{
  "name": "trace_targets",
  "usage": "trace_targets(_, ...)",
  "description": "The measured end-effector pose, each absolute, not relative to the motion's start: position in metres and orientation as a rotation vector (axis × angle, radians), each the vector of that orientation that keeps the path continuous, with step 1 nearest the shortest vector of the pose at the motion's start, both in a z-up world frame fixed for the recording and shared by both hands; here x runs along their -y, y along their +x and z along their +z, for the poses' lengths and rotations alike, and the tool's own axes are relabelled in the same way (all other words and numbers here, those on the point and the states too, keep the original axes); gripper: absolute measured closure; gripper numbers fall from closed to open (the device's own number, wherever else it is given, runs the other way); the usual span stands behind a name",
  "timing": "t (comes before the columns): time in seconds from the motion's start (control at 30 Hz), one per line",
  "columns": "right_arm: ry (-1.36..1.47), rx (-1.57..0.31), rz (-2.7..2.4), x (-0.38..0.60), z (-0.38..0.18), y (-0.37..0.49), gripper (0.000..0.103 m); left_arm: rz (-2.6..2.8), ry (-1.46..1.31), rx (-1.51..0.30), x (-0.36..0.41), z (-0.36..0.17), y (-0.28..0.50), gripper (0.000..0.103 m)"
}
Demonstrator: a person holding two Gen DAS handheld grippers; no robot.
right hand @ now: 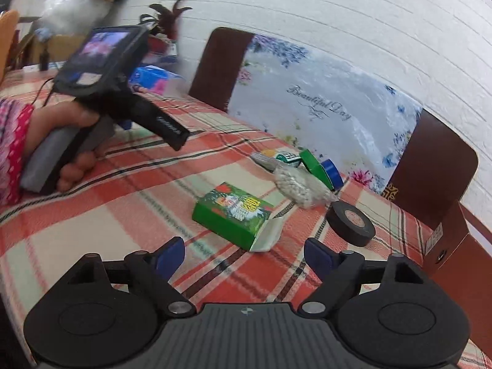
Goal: Organize objects
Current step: 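Grasp the green snack box with the right gripper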
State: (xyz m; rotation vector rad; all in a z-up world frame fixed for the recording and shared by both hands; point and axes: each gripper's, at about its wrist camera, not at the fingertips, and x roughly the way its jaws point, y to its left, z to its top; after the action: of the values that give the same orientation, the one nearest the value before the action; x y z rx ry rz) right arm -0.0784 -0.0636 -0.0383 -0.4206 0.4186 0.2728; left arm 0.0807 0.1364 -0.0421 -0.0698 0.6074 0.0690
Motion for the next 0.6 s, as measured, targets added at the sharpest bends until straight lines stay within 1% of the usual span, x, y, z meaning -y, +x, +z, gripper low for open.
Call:
trace_targets(0.1, -0.357, -0.45, 0.286, 0.073, -0.037, -0.076, 0.022, 0.008, -0.133, -0.651, -0.137, -0.034, 0.066, 0.007)
trace_targets(0.13, -0.336, -0.464, 0.289, 0.075, -0.037, -0.074, 0.021, -0.049, -0.202, -0.665, -0.138, -0.03, 0.058, 0.012)
trace_targets(0.23, -0.269, -0.496, 0.31, 0.08, -0.037, -0.063, 0.02, -0.204, -0.325, -0.702, -0.126, -0.016, 0.041, 0.021)
trace_targets(0.3, -0.23, -0.513, 0.309, 0.078, -0.037, -0.055, 0.02, -0.314, -0.373, -0.734, -0.11, -0.008, 0.035, 0.022)
trace_targets(0.4, -0.191, -0.539, 0.296, 0.077, -0.037, -0.038, 0.019, -0.376, -0.34, -0.801, -0.078, -0.01, 0.037, 0.024)
trace_targets(0.5, -0.164, -0.576, 0.278, 0.075, -0.04, -0.023, 0.019, -0.361, -0.305, -0.872, -0.056, -0.029, 0.046, 0.038)
trace_targets(0.53, -0.149, -0.592, 0.273, 0.074, -0.041, -0.019, 0.024, -0.348, -0.277, -0.843, -0.051, -0.028, 0.044, 0.042)
trace_targets(0.57, -0.12, -0.6, 0.281, 0.073, -0.042, -0.017, 0.031, -0.35, -0.25, -0.842, -0.047, -0.028, 0.041, 0.048)
trace_targets(0.6, -0.086, -0.597, 0.301, 0.074, -0.043, -0.018, 0.049, -0.367, -0.251, -0.847, -0.044, -0.028, 0.04, 0.062)
